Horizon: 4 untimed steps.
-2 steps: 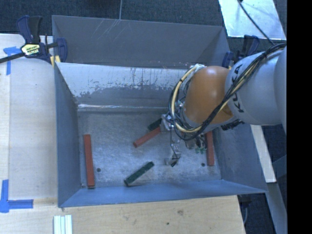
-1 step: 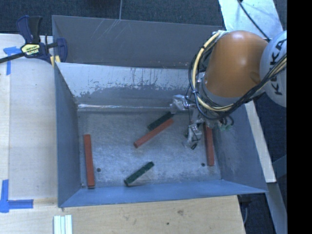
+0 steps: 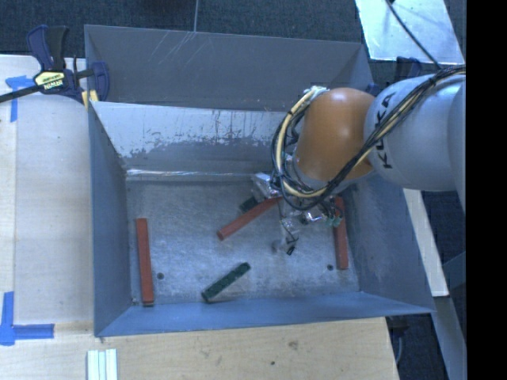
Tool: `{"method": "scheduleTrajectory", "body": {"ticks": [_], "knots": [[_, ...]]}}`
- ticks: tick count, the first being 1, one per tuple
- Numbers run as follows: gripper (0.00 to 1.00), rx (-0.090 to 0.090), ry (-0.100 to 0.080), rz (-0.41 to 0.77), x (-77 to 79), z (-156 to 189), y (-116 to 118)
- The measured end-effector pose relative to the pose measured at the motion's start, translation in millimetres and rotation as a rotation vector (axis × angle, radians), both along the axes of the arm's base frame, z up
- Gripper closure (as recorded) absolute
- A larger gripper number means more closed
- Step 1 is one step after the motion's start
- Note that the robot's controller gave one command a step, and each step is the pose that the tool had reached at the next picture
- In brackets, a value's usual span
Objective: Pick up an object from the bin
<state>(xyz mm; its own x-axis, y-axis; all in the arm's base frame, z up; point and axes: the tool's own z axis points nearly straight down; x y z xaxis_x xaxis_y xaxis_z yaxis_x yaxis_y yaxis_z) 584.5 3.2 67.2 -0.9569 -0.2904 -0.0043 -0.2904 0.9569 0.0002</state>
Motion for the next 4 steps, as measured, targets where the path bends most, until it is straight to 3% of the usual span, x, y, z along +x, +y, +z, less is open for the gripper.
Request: {"method": "scheduleTrajectory", "body": {"ticks": [1, 2, 3, 4], "knots": [[1.00, 0.001, -0.012, -0.003, 3.9, 8.6, 0.2], [1.00, -0.001, -0.010, 0.342, 28.2, 7.6, -96.3], [1.00, -0.004, -0.007, 0.271, 31.2, 57.5, -102.5], [0.00, -0.002, 0.000, 0.268, 29.6, 54.1, -102.7]]}}
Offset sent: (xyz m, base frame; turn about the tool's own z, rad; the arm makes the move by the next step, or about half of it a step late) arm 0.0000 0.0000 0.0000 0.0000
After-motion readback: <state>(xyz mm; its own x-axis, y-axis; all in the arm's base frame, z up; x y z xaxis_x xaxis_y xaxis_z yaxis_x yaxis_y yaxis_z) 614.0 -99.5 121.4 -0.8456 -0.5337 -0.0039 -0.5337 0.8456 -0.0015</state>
